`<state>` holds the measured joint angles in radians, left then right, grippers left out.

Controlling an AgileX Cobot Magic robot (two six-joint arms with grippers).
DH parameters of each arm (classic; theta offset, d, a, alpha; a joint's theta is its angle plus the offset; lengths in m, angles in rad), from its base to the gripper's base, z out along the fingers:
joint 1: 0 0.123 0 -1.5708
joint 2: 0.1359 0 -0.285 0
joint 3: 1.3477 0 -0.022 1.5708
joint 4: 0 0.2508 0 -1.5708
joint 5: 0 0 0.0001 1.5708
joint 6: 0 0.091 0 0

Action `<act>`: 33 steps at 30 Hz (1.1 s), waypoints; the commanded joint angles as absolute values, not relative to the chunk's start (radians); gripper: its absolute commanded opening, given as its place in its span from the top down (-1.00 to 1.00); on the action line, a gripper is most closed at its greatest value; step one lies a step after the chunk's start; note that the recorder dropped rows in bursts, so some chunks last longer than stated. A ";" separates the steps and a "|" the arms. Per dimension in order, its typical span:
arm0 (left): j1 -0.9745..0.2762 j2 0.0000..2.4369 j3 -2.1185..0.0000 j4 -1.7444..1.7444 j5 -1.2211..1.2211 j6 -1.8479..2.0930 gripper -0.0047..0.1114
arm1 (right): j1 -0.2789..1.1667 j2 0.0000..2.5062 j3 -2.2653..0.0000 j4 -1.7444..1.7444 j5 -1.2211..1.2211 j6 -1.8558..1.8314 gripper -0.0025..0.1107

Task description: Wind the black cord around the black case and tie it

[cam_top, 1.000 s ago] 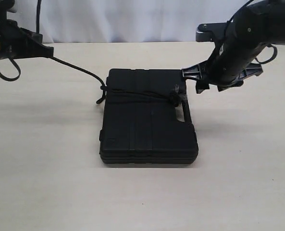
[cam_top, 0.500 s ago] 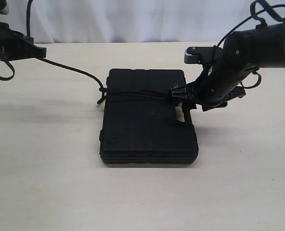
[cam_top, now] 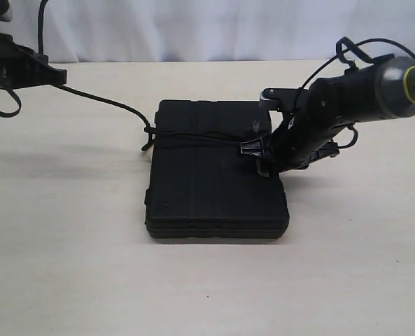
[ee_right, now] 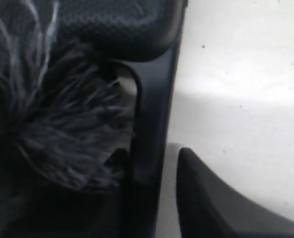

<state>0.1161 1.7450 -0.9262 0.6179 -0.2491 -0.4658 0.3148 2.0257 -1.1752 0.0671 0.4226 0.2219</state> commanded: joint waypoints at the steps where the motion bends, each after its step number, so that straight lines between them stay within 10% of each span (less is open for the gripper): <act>1: 0.116 1.737 -0.933 0.583 -0.250 -0.476 0.92 | 0.314 2.030 -1.171 0.071 0.347 0.217 0.88; 33: 0.292 1.883 -0.932 0.467 -0.009 -0.367 0.92 | 0.140 2.016 -1.133 0.075 0.345 0.213 0.88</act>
<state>0.2514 1.8621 -0.9262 0.4612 -0.0311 -0.3892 0.1607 2.0196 -1.1392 0.0763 0.3509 0.2001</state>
